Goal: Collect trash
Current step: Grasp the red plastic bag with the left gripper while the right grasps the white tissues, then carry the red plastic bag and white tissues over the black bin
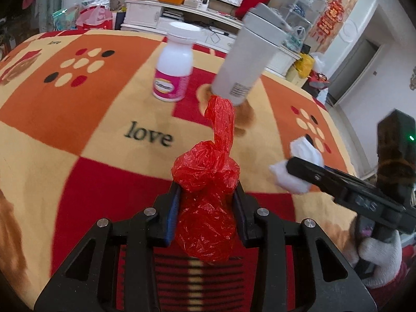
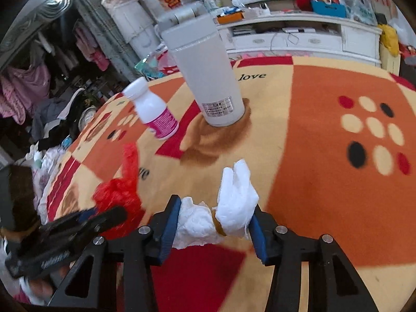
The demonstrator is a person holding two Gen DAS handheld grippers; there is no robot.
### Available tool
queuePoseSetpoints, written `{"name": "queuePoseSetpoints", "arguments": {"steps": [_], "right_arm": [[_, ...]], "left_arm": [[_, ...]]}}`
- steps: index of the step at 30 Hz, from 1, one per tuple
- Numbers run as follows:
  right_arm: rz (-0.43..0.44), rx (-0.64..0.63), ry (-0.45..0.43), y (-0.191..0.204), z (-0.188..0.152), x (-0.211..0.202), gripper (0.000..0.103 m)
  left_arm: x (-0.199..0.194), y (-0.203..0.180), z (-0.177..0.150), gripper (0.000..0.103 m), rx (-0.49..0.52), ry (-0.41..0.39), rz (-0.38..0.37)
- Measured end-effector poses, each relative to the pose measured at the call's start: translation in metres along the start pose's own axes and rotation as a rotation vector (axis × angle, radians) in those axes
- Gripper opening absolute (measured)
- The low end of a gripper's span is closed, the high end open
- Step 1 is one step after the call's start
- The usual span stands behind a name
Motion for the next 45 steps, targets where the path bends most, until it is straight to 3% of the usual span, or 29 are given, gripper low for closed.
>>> {"name": "queuePoseSetpoints", "arguments": {"steps": [18,45], "right_arm": [[-0.078,0.032,-0.010,-0.061,-0.102,-0.107,0.048],[-0.186,0.202,-0.123,-0.155,-0.151,-0.210,0.048]], "left_arm": [[-0.014,-0.116,-0.068,0.034,0.153,0.027,-0.026],[-0.006,-0.263,-0.123,0.034,0.354,0.068,-0.122]]}}
Point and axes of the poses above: each gripper's, at about its wrist camera, not at the fingertips, and x roughly the way its jaws point, y to its left, z to its top, the point moved 10 cm from there along x, roughly the way its jaws point, and after that the axes turned 2 degrees about x, right-handed, at the moved point
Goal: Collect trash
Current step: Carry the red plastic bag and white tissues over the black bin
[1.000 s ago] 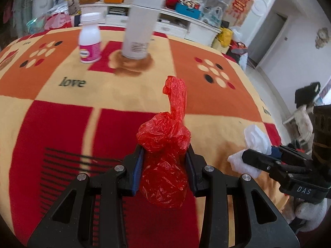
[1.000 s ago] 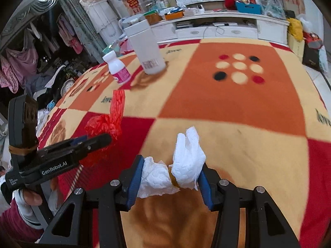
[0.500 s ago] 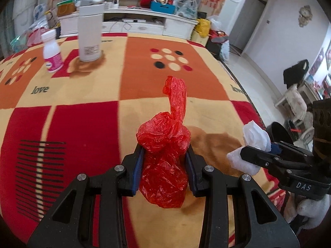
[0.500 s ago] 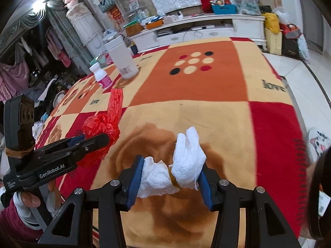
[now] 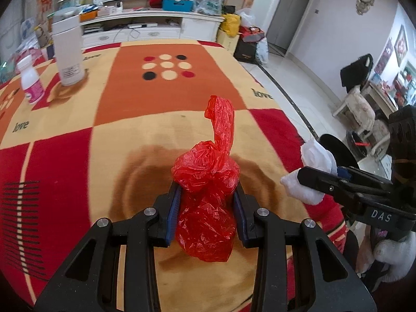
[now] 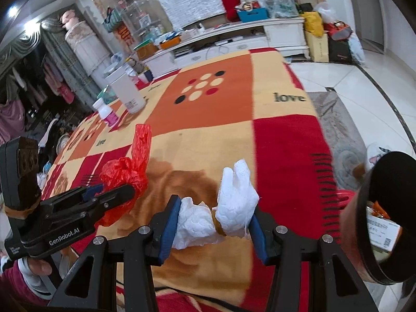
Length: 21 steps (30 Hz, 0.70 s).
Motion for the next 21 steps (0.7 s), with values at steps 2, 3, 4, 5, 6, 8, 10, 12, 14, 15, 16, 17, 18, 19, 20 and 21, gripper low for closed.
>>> {"name": "queuePoseSetpoints", "arguments": {"steps": [2,3,4,5,6,8,10,12,14,15,16,17,18,19,20,21], "right_arm": [[-0.010,0.013,-0.005,-0.009,-0.001,-0.005,0.048],[-0.014,0.019,-0.007,-0.013,-0.001,-0.006,0.048],[-0.019,0.027,-0.010,-0.018,-0.001,-0.009,0.048],[-0.023,0.033,-0.012,-0.022,-0.001,-0.010,0.048],[-0.028,0.041,-0.015,-0.027,-0.001,-0.013,0.048],[-0.035,0.056,-0.020,-0.036,-0.002,-0.017,0.048],[-0.044,0.070,-0.025,-0.045,-0.002,-0.021,0.048],[-0.054,0.084,-0.033,-0.056,-0.002,-0.026,0.048],[-0.064,0.101,-0.040,-0.067,-0.002,-0.031,0.048],[-0.068,0.107,-0.042,-0.071,-0.003,-0.033,0.048],[-0.075,0.116,-0.045,-0.077,-0.003,-0.035,0.048],[-0.079,0.122,-0.047,-0.080,-0.004,-0.038,0.048],[-0.084,0.130,-0.049,-0.085,-0.005,-0.040,0.048],[-0.089,0.136,-0.051,-0.089,-0.005,-0.041,0.048],[-0.094,0.144,-0.053,-0.094,-0.005,-0.043,0.048],[-0.099,0.152,-0.055,-0.099,-0.006,-0.045,0.048]], "left_arm": [[0.004,-0.008,0.001,0.034,0.013,0.004,-0.009],[0.006,-0.012,0.001,0.034,0.019,0.006,-0.013],[0.008,-0.017,0.002,0.034,0.026,0.007,-0.018],[0.009,-0.021,0.003,0.034,0.033,0.009,-0.022],[0.011,-0.027,0.003,0.034,0.040,0.011,-0.027],[0.015,-0.038,0.004,0.034,0.058,0.015,-0.037],[0.018,-0.046,0.005,0.034,0.073,0.018,-0.044],[0.022,-0.055,0.005,0.034,0.089,0.024,-0.053],[0.027,-0.063,0.006,0.034,0.102,0.030,-0.063],[0.028,-0.066,0.006,0.034,0.106,0.033,-0.066],[0.031,-0.071,0.006,0.034,0.112,0.037,-0.071],[0.033,-0.074,0.006,0.034,0.117,0.040,-0.074],[0.035,-0.079,0.005,0.034,0.123,0.044,-0.080],[0.036,-0.082,0.005,0.034,0.127,0.047,-0.085],[0.038,-0.086,0.005,0.034,0.131,0.050,-0.091],[0.040,-0.091,0.005,0.034,0.136,0.054,-0.098]]}}
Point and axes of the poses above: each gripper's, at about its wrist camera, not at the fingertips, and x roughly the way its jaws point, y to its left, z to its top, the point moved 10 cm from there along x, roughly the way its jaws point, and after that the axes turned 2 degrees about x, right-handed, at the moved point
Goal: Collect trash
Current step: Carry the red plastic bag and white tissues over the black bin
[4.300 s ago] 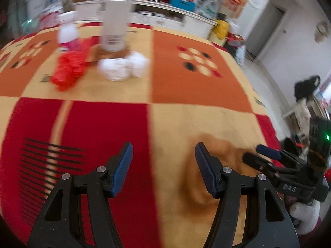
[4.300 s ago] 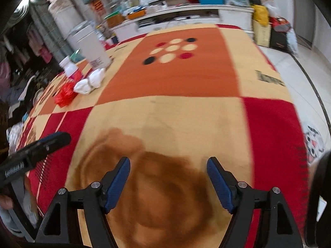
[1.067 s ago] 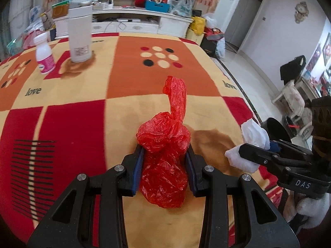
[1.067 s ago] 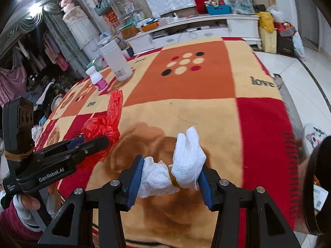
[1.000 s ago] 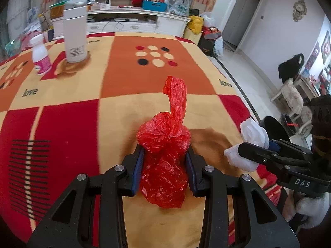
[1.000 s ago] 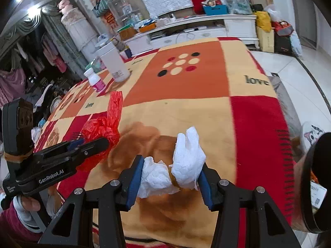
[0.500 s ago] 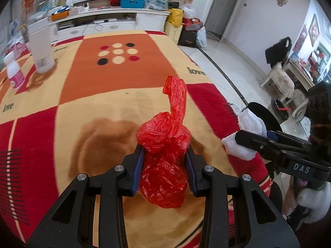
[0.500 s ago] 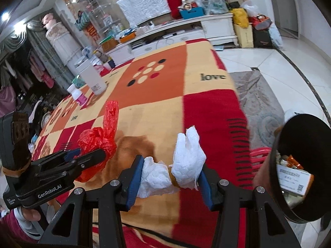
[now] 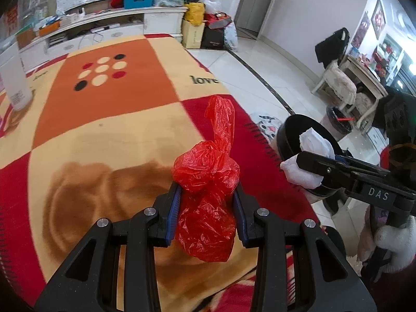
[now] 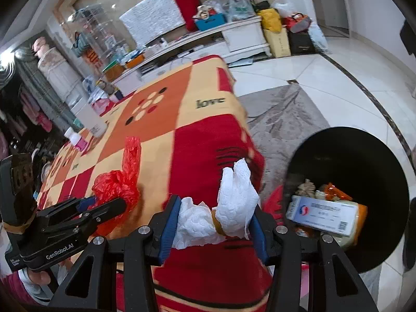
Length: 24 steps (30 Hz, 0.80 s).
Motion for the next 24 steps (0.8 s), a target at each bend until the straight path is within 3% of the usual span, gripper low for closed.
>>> {"name": "queuePoseSetpoints", "arguments": {"steps": [24], "right_arm": [[-0.124,0.115,-0.020,-0.099,0.003,-0.022,0.048]], "left_arm": [[0.047,-0.099,0.025,0.034,0.099,0.054,-0.164]]}}
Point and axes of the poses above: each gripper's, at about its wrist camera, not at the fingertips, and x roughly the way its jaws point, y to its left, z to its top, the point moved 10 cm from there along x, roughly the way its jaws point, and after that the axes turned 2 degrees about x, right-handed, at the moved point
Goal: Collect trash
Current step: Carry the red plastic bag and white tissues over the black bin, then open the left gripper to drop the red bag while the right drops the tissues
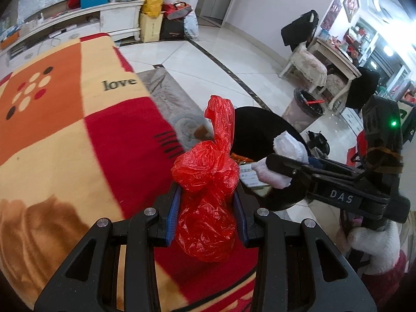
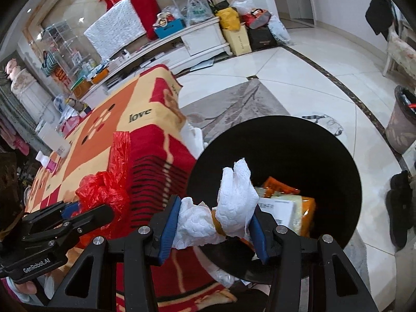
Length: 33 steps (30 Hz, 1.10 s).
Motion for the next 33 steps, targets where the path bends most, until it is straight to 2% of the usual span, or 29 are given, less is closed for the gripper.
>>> {"name": "queuePoseSetpoints", "arguments": {"steps": [8,20,23,25,26,28,30,33], "right_arm": [[-0.033,0.027,-0.012,-0.026,0.007,-0.004,0.048],[-0.085,0.072,-0.019,-0.067,0.012,-0.012,0.049],[-0.100,0.085,-0.026,-0.074,0.013,-0.014,0.057],[-0.111,0.094,-0.030,-0.079,0.013,-0.017,0.069],[-0.112,0.102,-0.033,-0.082,0.014,-0.018,0.070],[-0.104,0.117,-0.035,-0.083,0.013,-0.020,0.071],[-0.097,0.121,-0.043,-0.082,0.014,-0.022,0.071],[-0.087,0.130,-0.063,-0.081,0.014,-0.030,0.071]], "left_arm": [[0.014,-0.027,0.013,0.034,0.021,0.007,-0.050],[0.049,-0.045,0.026,0.034,-0.014,0.054,-0.130],[0.056,-0.049,0.028,0.035,-0.018,0.061,-0.148],[0.060,-0.050,0.029,0.039,-0.031,0.066,-0.158],[0.062,-0.049,0.028,0.041,-0.036,0.071,-0.162],[0.066,-0.049,0.028,0.054,-0.055,0.077,-0.173],[0.066,-0.050,0.028,0.062,-0.071,0.071,-0.196],[0.064,-0.049,0.027,0.064,-0.078,0.071,-0.203]]}}
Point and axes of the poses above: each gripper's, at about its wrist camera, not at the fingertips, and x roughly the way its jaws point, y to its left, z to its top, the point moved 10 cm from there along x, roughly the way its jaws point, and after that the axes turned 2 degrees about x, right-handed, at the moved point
